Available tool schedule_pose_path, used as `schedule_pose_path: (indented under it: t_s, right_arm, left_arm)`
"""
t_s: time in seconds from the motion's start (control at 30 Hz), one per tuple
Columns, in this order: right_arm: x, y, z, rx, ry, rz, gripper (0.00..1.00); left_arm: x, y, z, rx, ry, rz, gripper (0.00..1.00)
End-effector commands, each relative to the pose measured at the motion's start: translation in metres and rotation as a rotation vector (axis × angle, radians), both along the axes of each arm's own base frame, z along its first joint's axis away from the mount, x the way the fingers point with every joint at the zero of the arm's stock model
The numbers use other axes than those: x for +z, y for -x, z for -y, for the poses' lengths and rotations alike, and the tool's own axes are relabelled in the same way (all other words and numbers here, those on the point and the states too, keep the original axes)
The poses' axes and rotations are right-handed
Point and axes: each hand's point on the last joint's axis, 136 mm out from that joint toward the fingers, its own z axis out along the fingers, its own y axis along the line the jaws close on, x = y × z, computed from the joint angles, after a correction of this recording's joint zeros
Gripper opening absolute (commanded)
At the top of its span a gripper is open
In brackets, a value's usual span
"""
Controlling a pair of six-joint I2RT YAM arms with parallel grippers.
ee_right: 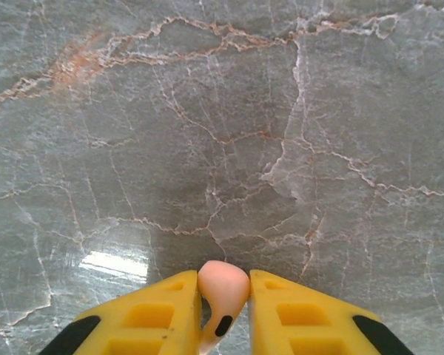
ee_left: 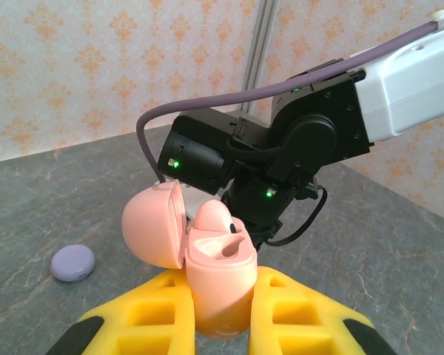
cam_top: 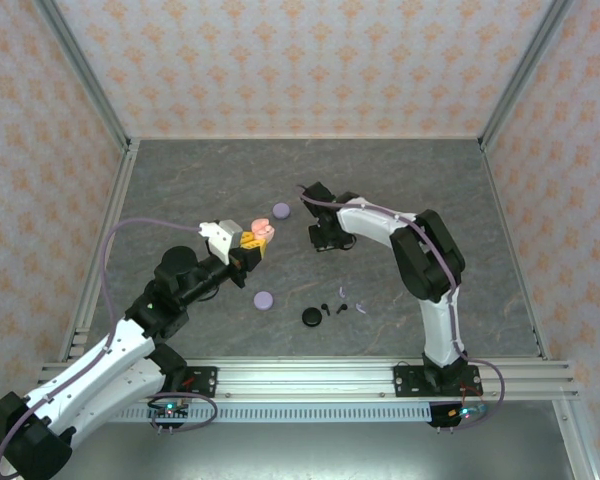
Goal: Insert wireless bluetooth earbuds into charging case
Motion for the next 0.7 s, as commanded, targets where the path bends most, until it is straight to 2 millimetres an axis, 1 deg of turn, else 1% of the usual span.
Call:
schedule_pose_path:
  t_s: [0.0,0.2,0.33,0.4,0.43,0.53,0.67]
  right_arm:
    - [0.006,-0.003,0.006,0.018,-0.008,0.035,0.2]
    - [0.036,-0.005,0.006,0.047,-0.065,0.133,0.16]
    - [0.062,-0.002,0.003,0.072,-0.128,0.203,0.15]
    - [0.08,0.001,0.0,0.089,-0.185,0.251,0.15]
    - [0.092,0.003,-0.002,0.1,-0.216,0.28,0.15]
    - [0.13,0.012,-0.008,0.138,-0.329,0.367,0.15]
    - [0.183,0.028,-0.017,0.197,-0.5,0.492,0.15]
  left_arm:
    - [0.013,0.002,0.003,-0.014,0.028,0.018,0.0]
    - [0.01,0.001,0.006,-0.018,0.045,0.007,0.0]
    - [0.008,-0.001,0.009,-0.028,0.065,-0.002,0.0]
    - [0.008,-0.002,0.012,-0.039,0.08,-0.006,0.0]
    - [0.008,-0.002,0.013,-0.043,0.088,-0.009,0.0]
    - [0.011,-0.004,0.017,-0.055,0.116,-0.011,0.0]
    - [0.018,-0.006,0.024,-0.083,0.159,-0.013,0.0]
